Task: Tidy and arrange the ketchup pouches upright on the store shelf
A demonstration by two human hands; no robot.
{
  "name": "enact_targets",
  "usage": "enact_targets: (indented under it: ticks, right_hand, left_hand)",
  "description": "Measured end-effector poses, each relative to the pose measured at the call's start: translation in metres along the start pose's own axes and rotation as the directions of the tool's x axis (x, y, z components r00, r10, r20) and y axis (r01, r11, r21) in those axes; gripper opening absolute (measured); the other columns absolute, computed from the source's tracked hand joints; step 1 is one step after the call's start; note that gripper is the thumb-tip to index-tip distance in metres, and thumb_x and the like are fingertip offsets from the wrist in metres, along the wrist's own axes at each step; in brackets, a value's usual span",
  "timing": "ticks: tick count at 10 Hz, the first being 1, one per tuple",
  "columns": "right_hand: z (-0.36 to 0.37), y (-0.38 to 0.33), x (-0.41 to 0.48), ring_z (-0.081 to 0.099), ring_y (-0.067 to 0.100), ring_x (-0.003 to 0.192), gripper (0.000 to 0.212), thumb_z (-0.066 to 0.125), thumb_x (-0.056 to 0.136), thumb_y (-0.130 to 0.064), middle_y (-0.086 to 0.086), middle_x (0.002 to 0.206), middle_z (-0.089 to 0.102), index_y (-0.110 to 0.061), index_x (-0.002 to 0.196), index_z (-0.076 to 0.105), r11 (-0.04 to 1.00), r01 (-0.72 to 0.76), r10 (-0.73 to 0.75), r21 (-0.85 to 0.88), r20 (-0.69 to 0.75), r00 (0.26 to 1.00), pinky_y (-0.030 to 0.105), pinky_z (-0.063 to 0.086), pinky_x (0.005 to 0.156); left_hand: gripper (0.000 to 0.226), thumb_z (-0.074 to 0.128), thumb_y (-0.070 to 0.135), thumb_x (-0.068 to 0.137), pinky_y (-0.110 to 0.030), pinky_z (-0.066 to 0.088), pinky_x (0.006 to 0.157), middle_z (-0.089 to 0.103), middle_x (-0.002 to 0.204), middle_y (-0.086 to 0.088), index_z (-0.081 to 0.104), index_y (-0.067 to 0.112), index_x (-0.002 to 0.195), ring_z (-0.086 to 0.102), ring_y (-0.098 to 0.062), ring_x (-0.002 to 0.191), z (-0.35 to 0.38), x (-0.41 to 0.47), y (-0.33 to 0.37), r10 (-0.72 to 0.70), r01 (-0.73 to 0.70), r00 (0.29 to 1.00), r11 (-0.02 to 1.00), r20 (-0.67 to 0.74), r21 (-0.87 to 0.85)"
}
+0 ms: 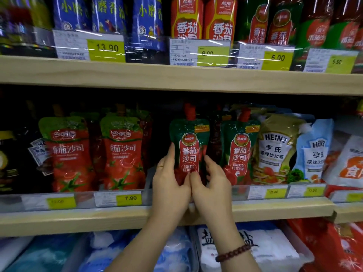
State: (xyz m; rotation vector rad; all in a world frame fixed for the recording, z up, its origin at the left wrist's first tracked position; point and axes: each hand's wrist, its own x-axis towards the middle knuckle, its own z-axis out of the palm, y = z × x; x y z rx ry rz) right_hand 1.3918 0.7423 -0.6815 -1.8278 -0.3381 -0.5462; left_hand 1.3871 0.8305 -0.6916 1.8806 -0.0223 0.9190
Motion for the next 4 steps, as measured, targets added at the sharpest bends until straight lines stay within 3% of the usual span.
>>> enact_targets:
  ticks: [1, 2, 3, 4]
  right_hand:
    - [0.001, 0.001, 0.001, 0.046, 0.002, 0.114, 0.051, 0.057, 0.087, -0.023, -0.010, 0.128, 0.051, -0.023, 0.136, 0.044, 1.000, -0.001, 0.001, -0.016, -0.008, 1.000, 0.021, 0.037, 0.095]
    - [0.001, 0.003, 0.000, 0.046, 0.005, 0.119, 0.052, 0.057, 0.087, -0.023, -0.007, 0.131, 0.050, -0.022, 0.137, 0.043, 1.000, 0.002, -0.002, -0.019, -0.008, 1.000, 0.025, 0.040, 0.100]
    - [0.002, 0.003, -0.002, 0.046, 0.007, 0.118, 0.049, 0.058, 0.087, -0.022, -0.006, 0.128, 0.049, -0.019, 0.134, 0.045, 0.996, 0.051, -0.057, -0.073, -0.075, 0.996, 0.023, 0.039, 0.096]
    - [0.003, 0.001, -0.006, 0.048, 0.008, 0.106, 0.038, 0.062, 0.082, -0.023, -0.006, 0.113, 0.052, -0.019, 0.120, 0.055, 0.959, 0.169, -0.206, -0.227, -0.151, 0.967, 0.021, 0.040, 0.083]
  left_hand:
    - [0.079, 0.069, 0.018, 0.080, -0.007, 0.031, 0.086, 0.038, 0.119, 0.019, 0.025, 0.036, 0.143, 0.043, 0.000, 0.113, -0.001, 0.002, -0.003, 0.024, -0.024, 1.000, 1.000, -0.006, 0.009]
    - [0.079, 0.070, 0.017, 0.080, -0.010, 0.032, 0.089, 0.039, 0.120, 0.018, 0.026, 0.034, 0.143, 0.043, 0.000, 0.115, -0.005, 0.003, -0.002, 0.028, -0.028, 0.999, 1.000, 0.017, -0.001]
    - [0.079, 0.070, 0.015, 0.079, -0.013, 0.034, 0.096, 0.042, 0.124, 0.016, 0.028, 0.032, 0.143, 0.043, 0.001, 0.117, -0.015, 0.004, -0.004, 0.036, -0.036, 0.998, 0.999, 0.049, -0.008]
    - [0.068, 0.070, 0.010, 0.077, 0.001, 0.033, 0.090, 0.049, 0.122, 0.014, 0.041, 0.027, 0.136, 0.047, 0.003, 0.112, -0.039, 0.000, -0.010, 0.082, -0.084, 0.996, 0.996, 0.046, 0.042]
